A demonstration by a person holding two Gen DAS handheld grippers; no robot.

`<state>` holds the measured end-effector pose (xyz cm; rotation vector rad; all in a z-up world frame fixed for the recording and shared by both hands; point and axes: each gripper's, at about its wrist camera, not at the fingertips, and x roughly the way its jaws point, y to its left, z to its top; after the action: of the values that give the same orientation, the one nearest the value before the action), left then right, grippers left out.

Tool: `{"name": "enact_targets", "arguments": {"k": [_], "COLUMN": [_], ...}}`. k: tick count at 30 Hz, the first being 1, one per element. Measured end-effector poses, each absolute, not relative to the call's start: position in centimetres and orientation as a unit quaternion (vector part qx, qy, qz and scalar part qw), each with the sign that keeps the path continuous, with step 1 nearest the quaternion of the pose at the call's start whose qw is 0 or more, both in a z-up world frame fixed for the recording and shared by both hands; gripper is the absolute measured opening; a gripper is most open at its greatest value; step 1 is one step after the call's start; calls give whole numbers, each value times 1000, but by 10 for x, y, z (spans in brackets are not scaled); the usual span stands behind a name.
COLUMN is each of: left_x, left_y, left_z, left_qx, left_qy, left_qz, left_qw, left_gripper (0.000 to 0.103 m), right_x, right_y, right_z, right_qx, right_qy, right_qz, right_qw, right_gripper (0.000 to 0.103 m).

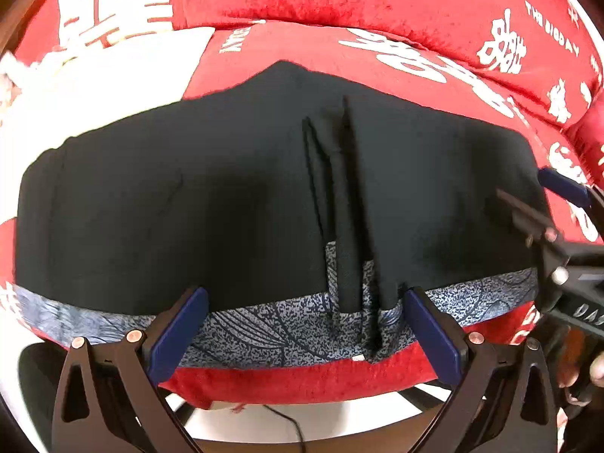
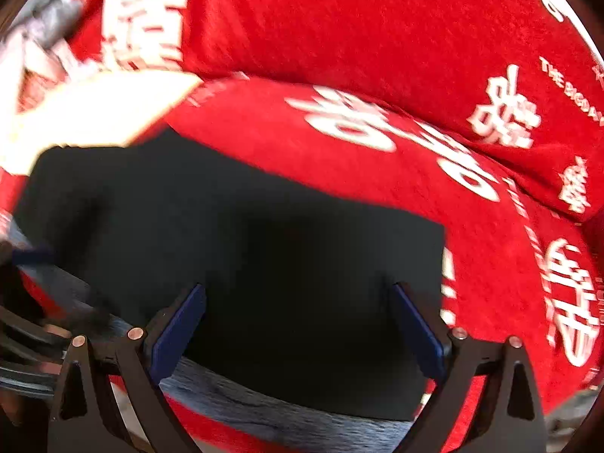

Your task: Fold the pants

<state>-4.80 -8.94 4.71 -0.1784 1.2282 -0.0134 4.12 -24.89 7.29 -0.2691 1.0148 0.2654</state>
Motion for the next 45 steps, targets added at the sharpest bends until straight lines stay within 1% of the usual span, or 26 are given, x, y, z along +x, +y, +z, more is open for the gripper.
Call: {"name": "enact_targets", "arguments": {"k": [4,6,7,11,13,15,17,20,22,25,28,30,33,36,38,39,45], "left_x": [-48,-49,-49,-59,-60,-58,-59,-65,-70,-73,-71,-76,-83,-82,-77,-77,-95], "left_y": [-99,-100,-99,-83,-81,-86,-92,-80,-66,-41,-26,-33,-23,8,28,37,67], "left_z": [43,41,42,56,51,41,45,61,69,61,35,41,55,56,35,25,55], "left_qx": [-52,-46,-50,-81,-77,-60,-43,-80,-94,-108,-116,-90,-114,-128,-125,-149,-182], "left_qy": [571,569,569,558,563,573,569,551,540,548,584,572,551,545,578,584,540], "left_qz": [-3,-6,-8,-13,-12,-10,-7,-20,-7,24,36,28,9,59,91,68,55], "left_qw": [819,821,821,826,823,817,821,830,836,829,803,815,827,827,802,795,820], "left_gripper": [103,103,103,103,103,103,103,103,103,103,103,103,103,103,103,103,103], "right_x": [64,83,90,87,82,83,88,87,80,67,65,65,67,68,72,75,98], "right_y": [-216,-203,-199,-195,-193,-190,-190,-191,-191,-185,-174,-173,-167,-144,-121,-109,-25], "right_z": [66,44,33,50,57,49,33,46,58,63,40,42,58,75,79,79,62], "right_qx": [-141,-124,-128,-102,-97,-108,-121,-116,-113,-120,-145,-135,-130,-160,-178,-188,-220], "right_qy": [489,527,544,524,505,513,536,530,511,501,527,525,510,482,474,470,483], "right_qz": [137,142,126,129,141,133,124,120,130,141,147,140,155,192,229,247,357], "right_qw": [850,829,820,835,846,841,826,831,842,846,824,829,836,839,831,826,768], "right_gripper": [99,100,102,103,103,103,103,103,103,103,103,103,103,103,103,103,103]}}
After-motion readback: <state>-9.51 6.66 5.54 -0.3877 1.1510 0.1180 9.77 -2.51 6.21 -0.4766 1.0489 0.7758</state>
